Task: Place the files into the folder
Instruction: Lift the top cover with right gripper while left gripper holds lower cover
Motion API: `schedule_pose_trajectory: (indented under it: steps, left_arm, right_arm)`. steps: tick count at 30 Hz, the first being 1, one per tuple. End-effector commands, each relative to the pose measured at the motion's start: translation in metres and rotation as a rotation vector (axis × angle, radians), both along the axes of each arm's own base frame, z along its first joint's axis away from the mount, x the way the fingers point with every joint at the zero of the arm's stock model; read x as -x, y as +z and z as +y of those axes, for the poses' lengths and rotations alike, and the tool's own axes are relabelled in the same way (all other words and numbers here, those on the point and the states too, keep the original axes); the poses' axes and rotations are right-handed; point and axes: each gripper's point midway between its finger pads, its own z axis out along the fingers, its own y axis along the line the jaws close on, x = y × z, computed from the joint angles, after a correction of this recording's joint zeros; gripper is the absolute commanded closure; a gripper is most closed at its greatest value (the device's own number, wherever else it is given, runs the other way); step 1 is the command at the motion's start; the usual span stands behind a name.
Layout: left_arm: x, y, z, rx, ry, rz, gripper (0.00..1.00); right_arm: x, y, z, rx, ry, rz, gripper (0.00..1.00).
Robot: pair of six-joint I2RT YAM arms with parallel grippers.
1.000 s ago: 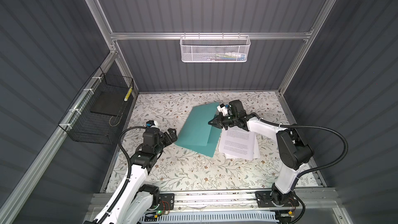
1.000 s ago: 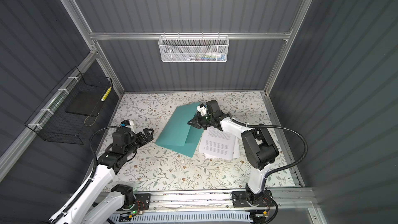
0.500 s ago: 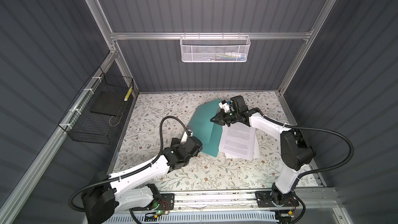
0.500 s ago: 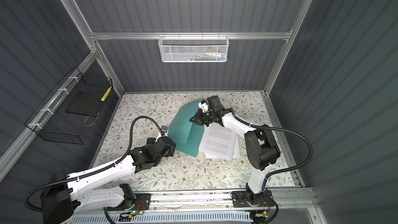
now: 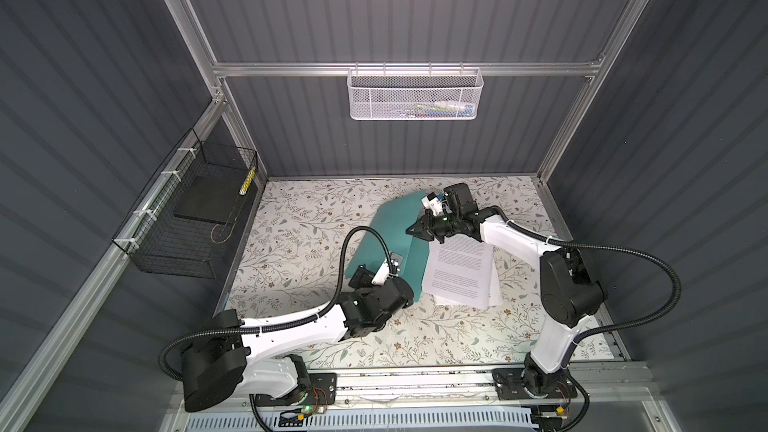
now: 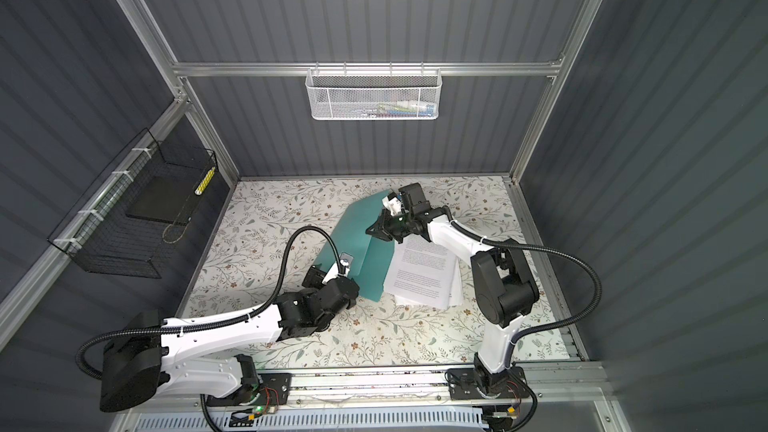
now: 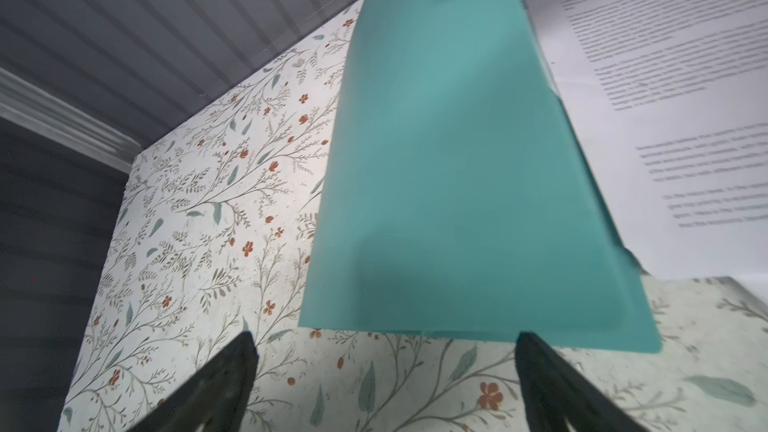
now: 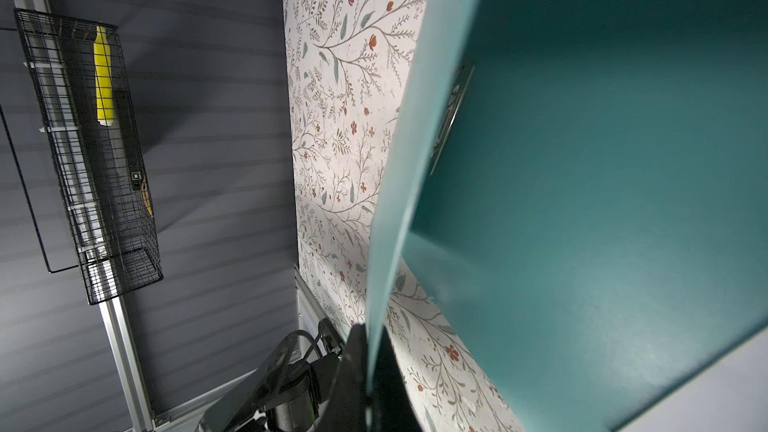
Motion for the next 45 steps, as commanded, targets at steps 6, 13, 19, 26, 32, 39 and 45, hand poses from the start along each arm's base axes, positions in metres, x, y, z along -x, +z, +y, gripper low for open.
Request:
schedule_pose_trajectory:
  steps: [6,13,19,26,32,39,45]
  left_arm:
    - [0.011,0.007,-0.026,0.076,-0.112,-0.023,0.1]
    - [0.006,-0.001,-0.047,0.04,-0.147,-0.008,0.16]
    - [-0.001,-0.004,-0.046,0.01,-0.108,-0.026,0.25]
    - [-0.005,-0.006,-0.046,0.0,-0.106,-0.041,0.58]
    - [-0.013,-0.01,-0.045,0.005,-0.1,-0.04,1.0]
    - [-0.019,-0.002,-0.04,0.076,-0.085,-0.038,1.0]
    - [-0.03,0.025,-0.013,0.221,0.025,-0.031,1.0]
  right_arm:
    - [-0.005,0.001,0.006,-0.034,0.01,0.02,0.98]
    - [-0.004,0.007,0.007,-0.059,0.016,0.025,0.97]
    - [-0.001,0.013,0.009,-0.079,0.019,0.026,0.97]
    - [0.001,0.016,0.01,-0.092,0.027,0.025,0.94]
    - [0.003,0.016,0.009,-0.091,0.026,0.024,0.92]
    - [0.002,0.02,0.009,-0.098,0.027,0.015,0.89]
    - [0.0,0.027,0.013,-0.113,0.054,-0.001,0.55]
